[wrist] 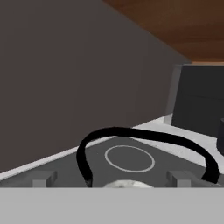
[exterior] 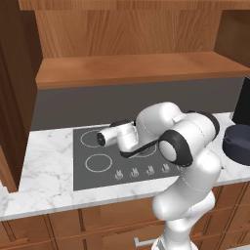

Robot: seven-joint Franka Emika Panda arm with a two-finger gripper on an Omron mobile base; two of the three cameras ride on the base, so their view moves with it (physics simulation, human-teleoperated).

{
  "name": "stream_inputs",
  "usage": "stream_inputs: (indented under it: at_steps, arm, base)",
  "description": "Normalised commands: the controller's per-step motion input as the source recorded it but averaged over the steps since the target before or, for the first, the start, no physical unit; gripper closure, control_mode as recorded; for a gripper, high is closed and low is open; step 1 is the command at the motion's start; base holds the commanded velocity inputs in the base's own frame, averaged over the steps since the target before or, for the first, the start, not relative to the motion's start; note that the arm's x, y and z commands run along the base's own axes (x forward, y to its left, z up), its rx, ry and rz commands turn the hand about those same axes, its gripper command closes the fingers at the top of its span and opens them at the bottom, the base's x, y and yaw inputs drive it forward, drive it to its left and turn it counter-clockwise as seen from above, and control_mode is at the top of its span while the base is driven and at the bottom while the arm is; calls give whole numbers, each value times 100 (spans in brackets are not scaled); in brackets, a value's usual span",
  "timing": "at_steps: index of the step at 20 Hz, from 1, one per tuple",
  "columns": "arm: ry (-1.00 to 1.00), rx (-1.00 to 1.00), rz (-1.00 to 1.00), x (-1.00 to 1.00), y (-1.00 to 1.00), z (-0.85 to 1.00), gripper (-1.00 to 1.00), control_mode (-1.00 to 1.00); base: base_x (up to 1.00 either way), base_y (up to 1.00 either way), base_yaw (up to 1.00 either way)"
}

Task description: Pick the kettle from the cabinet and place it on a stove burner. Then pick the pot from the counter and place it on another stove burner. Finally, turn both burners on.

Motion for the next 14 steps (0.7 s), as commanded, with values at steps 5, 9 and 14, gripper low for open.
stream_inputs:
  at_steps: [5, 9, 14]
  arm:
    - [-7, 2, 0, -15, 22, -19, -100, -100]
    - [-9, 1, 0, -20, 31, -10, -100, -100]
    - [-9, 0, 0, -23, 31, -5, -100, -100]
  base:
    - [0, 0, 0]
    - [0, 0, 0]
    - [0, 0, 0]
